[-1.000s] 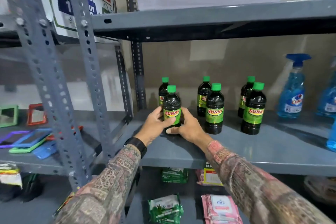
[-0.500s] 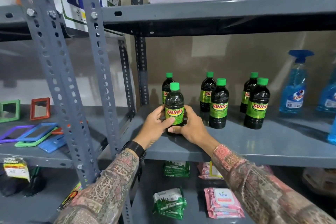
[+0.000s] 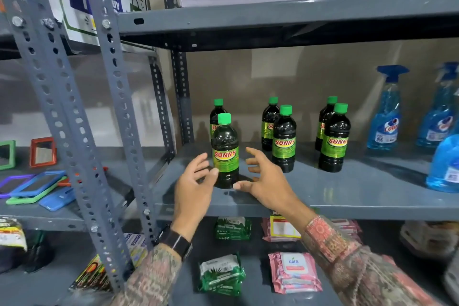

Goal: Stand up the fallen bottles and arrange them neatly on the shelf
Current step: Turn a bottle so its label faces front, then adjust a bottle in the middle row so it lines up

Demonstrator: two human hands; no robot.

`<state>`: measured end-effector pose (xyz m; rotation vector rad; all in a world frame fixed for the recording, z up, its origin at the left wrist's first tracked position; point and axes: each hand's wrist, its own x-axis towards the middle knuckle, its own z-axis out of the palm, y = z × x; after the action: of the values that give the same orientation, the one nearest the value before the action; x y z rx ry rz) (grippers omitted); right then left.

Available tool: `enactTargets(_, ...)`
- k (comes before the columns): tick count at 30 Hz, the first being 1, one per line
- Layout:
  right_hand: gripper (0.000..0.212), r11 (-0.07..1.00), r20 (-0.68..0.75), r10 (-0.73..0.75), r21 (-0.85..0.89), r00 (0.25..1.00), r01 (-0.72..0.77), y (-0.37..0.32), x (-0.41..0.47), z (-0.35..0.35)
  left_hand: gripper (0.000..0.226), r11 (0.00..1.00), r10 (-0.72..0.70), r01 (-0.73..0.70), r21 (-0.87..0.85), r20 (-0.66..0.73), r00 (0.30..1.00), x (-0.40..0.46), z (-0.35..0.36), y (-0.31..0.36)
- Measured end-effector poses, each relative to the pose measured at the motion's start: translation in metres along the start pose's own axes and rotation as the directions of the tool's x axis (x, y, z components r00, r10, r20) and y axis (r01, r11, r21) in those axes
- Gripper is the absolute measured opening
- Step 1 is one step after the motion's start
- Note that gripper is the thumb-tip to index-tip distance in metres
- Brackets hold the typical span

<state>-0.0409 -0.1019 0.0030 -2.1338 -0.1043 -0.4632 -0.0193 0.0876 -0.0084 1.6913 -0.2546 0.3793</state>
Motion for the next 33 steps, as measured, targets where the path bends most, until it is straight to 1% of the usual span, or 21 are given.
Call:
enactTargets(1,0.096,1.0,-0.016,0.0,0.009,1.0,0.0,0.004,-0.005,-0.01,0.041,0.999,0.032,-0.032,0.006,-0.102,0.994,-0.011,0.003,0.001)
enactTargets(2,0.088,1.0,-0.04,-0.001,0.017,0.999,0.001,0.008,-0.011,-0.021,0.034,0.998,0.067,-0.067,0.006,-0.169,0.983,-0.022,0.009,0.003)
enactTargets(3,0.079,1.0,-0.078,-0.01,0.014,0.997,0.011,0.011,-0.016,-0.031,0.029,0.995,0.102,-0.101,0.011,-0.196,0.975,-0.032,0.016,0.006)
enactTargets(4,0.07,1.0,-0.129,-0.022,0.002,0.991,0.022,0.017,-0.02,-0.043,0.027,0.991,0.135,-0.132,0.029,-0.191,0.972,-0.04,0.027,0.01)
enactTargets(5,0.062,0.999,-0.187,-0.033,-0.007,0.982,0.032,0.021,-0.023,-0.054,0.025,0.986,0.167,-0.161,0.051,-0.158,0.973,-0.046,0.038,0.014)
enactTargets(7,0.051,1.0,-0.294,-0.03,-0.013,0.955,0.028,0.029,-0.023,-0.073,0.024,0.979,0.192,-0.187,0.086,-0.047,0.98,-0.049,0.061,0.023)
enactTargets(8,0.05,1.0,-0.325,-0.019,-0.013,0.946,0.016,0.034,-0.021,-0.082,0.025,0.977,0.185,-0.186,0.101,0.015,0.983,-0.048,0.074,0.03)
enactTargets(10,0.059,0.999,-0.333,0.001,-0.038,0.943,-0.014,0.045,-0.014,-0.093,0.028,0.979,0.148,-0.165,0.122,0.134,0.98,-0.041,0.097,0.042)
enactTargets(12,0.079,0.996,-0.283,0.026,-0.073,0.959,-0.049,0.055,-0.002,-0.1,0.036,0.985,0.086,-0.116,0.13,0.216,0.973,-0.027,0.119,0.05)
enactTargets(15,0.105,0.993,-0.183,0.092,-0.05,0.979,-0.103,0.064,0.019,-0.105,0.056,0.996,-0.01,-0.011,0.09,0.229,0.973,-0.001,0.143,0.055)
enactTargets(17,0.112,0.992,-0.126,0.121,-0.025,0.985,-0.125,0.067,0.032,-0.107,0.072,0.997,-0.07,0.06,0.049,0.247,0.966,0.013,0.154,0.059)
enactTargets(18,0.11,0.992,-0.103,0.127,-0.015,0.987,-0.129,0.068,0.038,-0.109,0.076,0.996,-0.089,0.087,0.022,0.261,0.961,0.019,0.16,0.059)
enactTargets(19,0.105,0.991,-0.086,0.131,-0.013,0.988,-0.132,0.069,0.042,-0.109,0.074,0.994,-0.1,0.107,-0.01,0.274,0.956,0.024,0.163,0.06)
enactTargets(22,0.092,0.99,-0.066,0.134,-0.035,0.989,-0.136,0.071,0.051,-0.107,0.048,0.994,-0.074,0.095,-0.056,0.296,0.952,0.038,0.173,0.052)
enactTargets(25,0.087,0.991,-0.085,0.131,-0.022,0.988,-0.133,0.073,0.056,-0.106,0.039,0.994,-0.06,0.084,-0.074,0.282,0.958,0.045,0.179,0.044)
enactTargets(27,0.084,0.991,-0.095,0.132,-0.012,0.987,-0.134,0.075,0.056,-0.106,0.038,0.995,-0.042,0.065,-0.079,0.268,0.962,0.043,0.18,0.046)
enactTargets(33,0.078,0.995,-0.101,0.086,-0.043,0.991,-0.09,0.078,0.047,-0.108,0.051,0.991,-0.023,0.061,-0.117,0.301,0.953,0.034,0.173,0.042)
